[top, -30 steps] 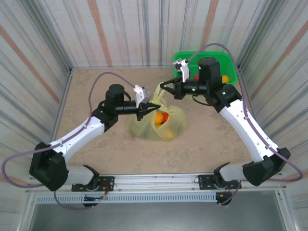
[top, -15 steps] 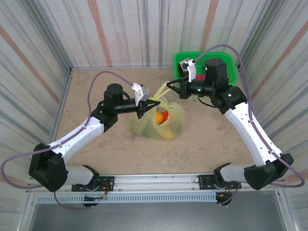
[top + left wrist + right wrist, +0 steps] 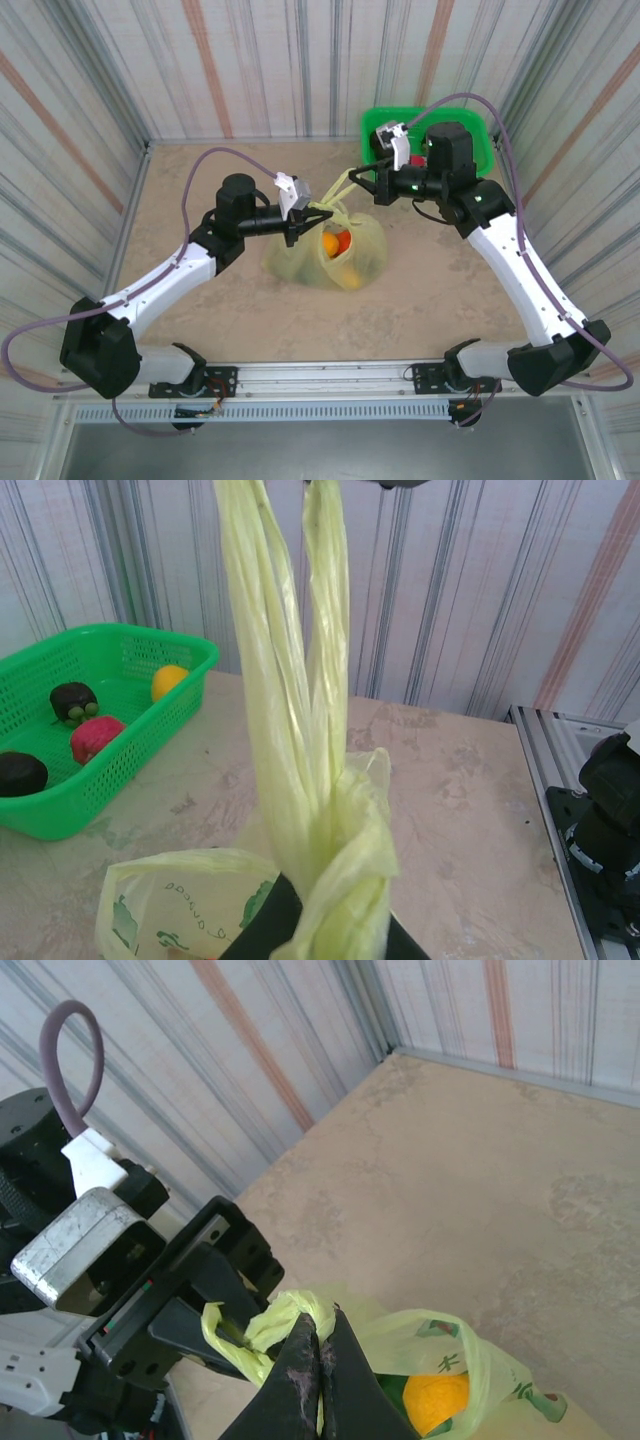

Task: Place the fake fruits into the plastic bag and tie a complex knot

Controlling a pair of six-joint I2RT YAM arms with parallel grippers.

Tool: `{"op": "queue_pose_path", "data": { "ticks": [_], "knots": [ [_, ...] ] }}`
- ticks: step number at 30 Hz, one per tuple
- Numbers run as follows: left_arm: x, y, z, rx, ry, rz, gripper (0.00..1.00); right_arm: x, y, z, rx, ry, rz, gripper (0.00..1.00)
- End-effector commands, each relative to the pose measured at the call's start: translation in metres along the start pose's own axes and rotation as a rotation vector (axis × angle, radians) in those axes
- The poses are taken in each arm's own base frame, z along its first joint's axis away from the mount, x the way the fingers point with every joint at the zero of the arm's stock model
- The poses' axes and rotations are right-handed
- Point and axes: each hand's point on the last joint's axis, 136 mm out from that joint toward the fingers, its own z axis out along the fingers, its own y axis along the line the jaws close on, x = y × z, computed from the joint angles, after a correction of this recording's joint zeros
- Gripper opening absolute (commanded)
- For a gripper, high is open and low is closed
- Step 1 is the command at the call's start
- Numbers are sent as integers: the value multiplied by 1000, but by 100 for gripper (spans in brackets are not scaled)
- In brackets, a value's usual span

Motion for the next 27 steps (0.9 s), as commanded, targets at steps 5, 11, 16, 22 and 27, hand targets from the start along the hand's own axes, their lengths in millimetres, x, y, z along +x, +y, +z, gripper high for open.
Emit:
{"op": "queue_pose_path", "data": {
  "ticks": [5,11,16,22,27],
  "knots": [
    [11,7,-2,-22,38,-43,10,-26,10,-20,10,-98,-54,0],
    [8,10,-3,-36,24,-54,0,-20,15,-21,-7,-88,-65,0],
    [5,25,-10,-88,-1,-95,0,25,49,-28,-119,-32,-147,0],
    [5,34,-12,-114,-7,-112,0,101,59,-23,-174,64,-172,0],
    [3,38,-13,-123,-16,-130,0,136,30,4,-79,126,-136,0]
  ]
}}
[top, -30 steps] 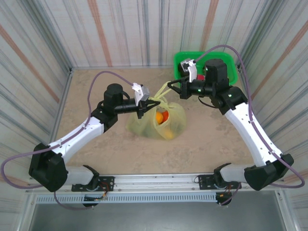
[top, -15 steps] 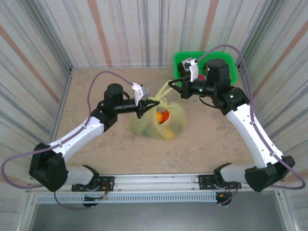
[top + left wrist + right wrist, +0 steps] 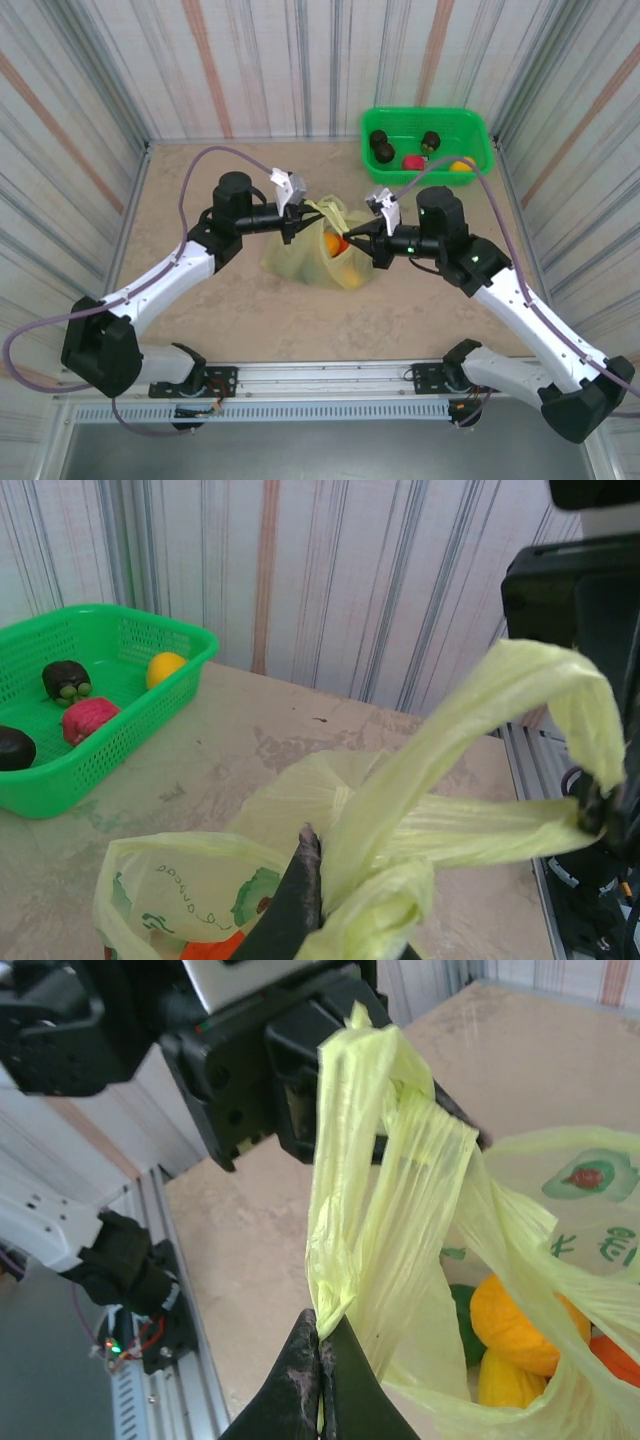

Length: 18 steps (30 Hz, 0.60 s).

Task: Place the fake fruits into the plastic bag and tie a complex knot

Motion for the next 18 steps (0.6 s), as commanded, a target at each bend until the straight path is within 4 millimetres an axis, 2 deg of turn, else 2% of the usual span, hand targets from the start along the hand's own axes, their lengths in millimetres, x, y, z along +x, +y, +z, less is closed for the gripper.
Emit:
{"op": "queue_pose_path", "data": {
  "ticks": [1,4,7,9,12,15,18],
  "knots": [
    [-2,29,-9,-115,-20,-38,0,33,-17,21,45,82,24,0],
    [-4,30,-11,-120,-25,-39,0,55,-34,49,93,162,32,0],
    [-4,28,-11,-117,-28,-39,0,63,-48,66,137,172,51,0],
    [-5,27,-13,-119,-35,-32,0,60,-54,69,160,133,60,0],
    [-5,27,-14,-128,-36,-27,0,48,-52,67,148,35,52,1],
    [-7,26,-15,-124,-39,-29,0,43,-47,66,123,-50,24,19],
    [-8,24,-15,-112,-43,-25,0,42,-41,64,113,-63,-30,24]
  ]
}}
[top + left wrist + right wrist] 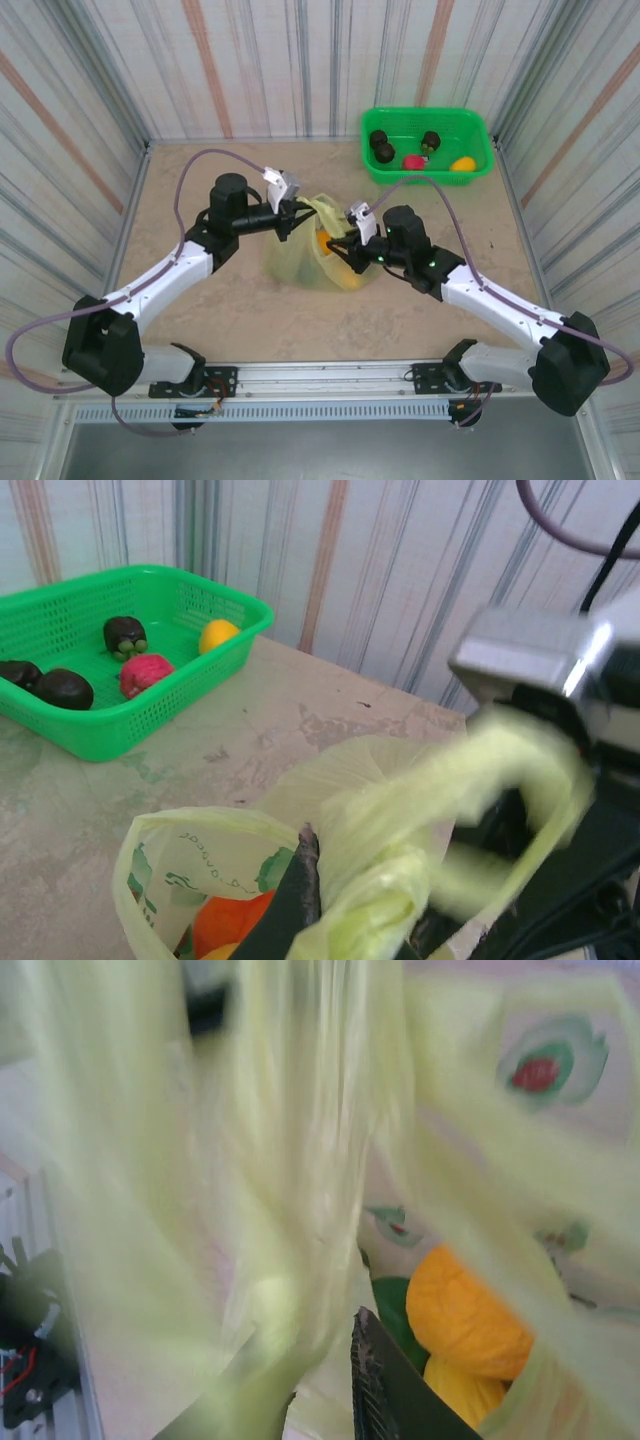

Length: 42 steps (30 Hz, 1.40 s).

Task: Place the fake fruits into the plastic bag and tie a complex knot

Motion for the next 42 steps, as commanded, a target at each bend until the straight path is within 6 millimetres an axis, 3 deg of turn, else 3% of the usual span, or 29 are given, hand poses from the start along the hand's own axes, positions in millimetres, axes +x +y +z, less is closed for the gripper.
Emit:
{"op": "queue_pose_path", "data": {
  "ticks": [1,8,14,20,24,27,32,37,42],
  "knots": [
    [-25,-4,-7,-5,-65,47,0,-18,9,-8,-4,-78,-53,24],
    [-23,-9,-6,10,-59,67,0,-49,23,-47,14,-181,-148,25],
    [-23,-11,-7,10,-59,80,0,-65,31,-80,15,-210,-216,42],
    [-22,-19,-5,32,-52,111,0,-109,18,-104,119,-255,-263,53],
    [-21,-22,-5,39,-50,118,0,-133,13,-105,88,-240,-241,56],
    [-21,-22,-5,39,-48,121,0,-136,10,-88,43,-190,-221,55],
    [-21,-24,-6,39,-49,123,0,-141,13,-79,1,-169,-204,44],
    [-22,-24,-6,40,-49,124,0,-146,13,-83,11,-190,-211,23],
    [-23,-26,-6,48,-50,125,0,-152,15,-84,1,-202,-202,42]
  ]
}}
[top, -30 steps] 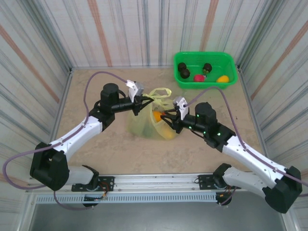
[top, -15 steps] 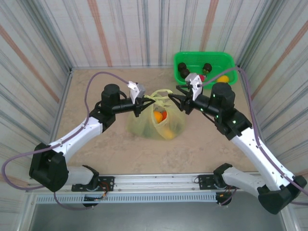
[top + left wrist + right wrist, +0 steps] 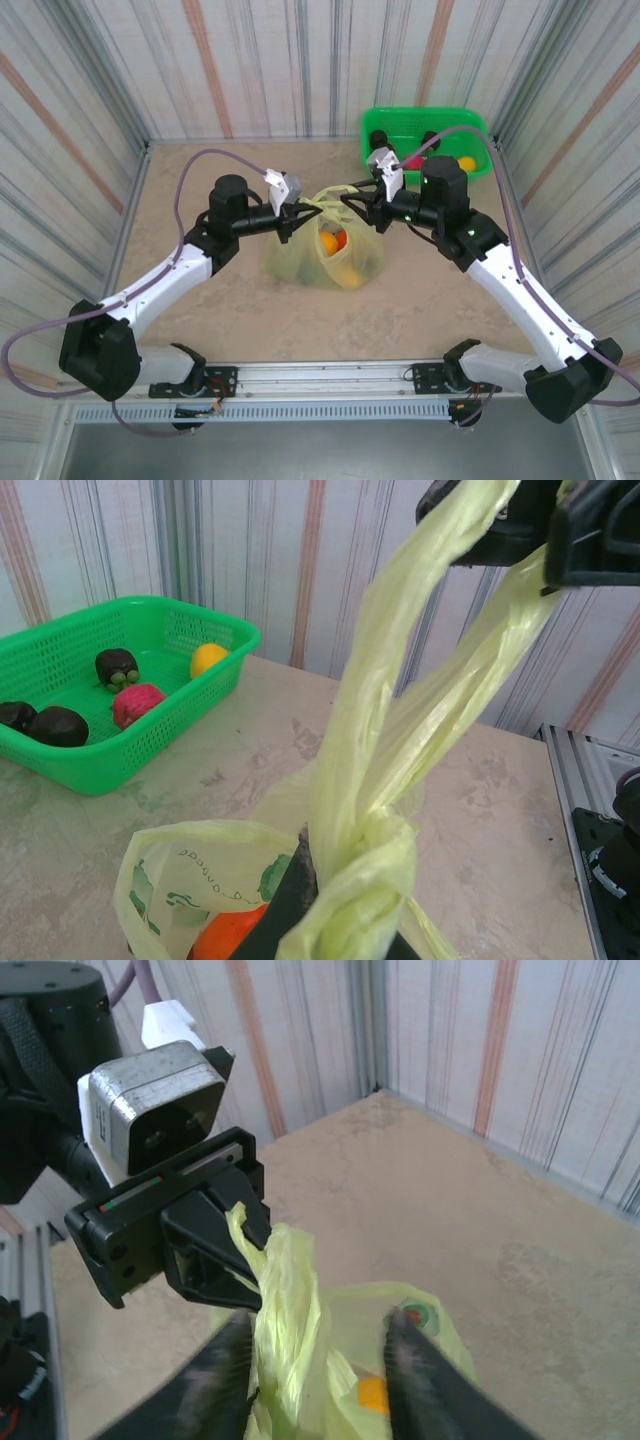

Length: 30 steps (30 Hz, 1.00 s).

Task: Place the fake fruits into the plastic bag and tie a complex knot

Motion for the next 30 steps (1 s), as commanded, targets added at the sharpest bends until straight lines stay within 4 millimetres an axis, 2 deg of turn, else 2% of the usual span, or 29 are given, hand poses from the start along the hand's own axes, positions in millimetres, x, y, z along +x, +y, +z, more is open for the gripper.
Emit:
{"op": "queue_pose_path", "data": {
  "ticks": [1,9,13,16,18,23,26,30],
  "knots": [
    [-15,-9,-5,17,-30,45,0,-20,6,-8,-22,-42,-9,42],
    [-13,-12,-4,22,-22,46,0,-28,4,-8,-14,-68,-17,41],
    [-12,-12,-3,23,-20,45,0,-29,5,-7,-24,-69,-14,24],
    [-11,-12,-3,24,-15,41,0,-32,5,-9,-17,-83,-18,22],
    [-11,-11,-2,18,-16,36,0,-34,5,-11,-15,-87,-22,14],
    [-12,-4,-3,-14,-19,29,0,-40,8,-22,5,-121,-21,3],
    [-12,2,-5,-42,-21,13,0,-31,20,-28,-12,-141,-44,0],
    [-13,12,-7,-73,-33,-11,0,0,44,-33,-60,-120,-57,0]
  ]
}}
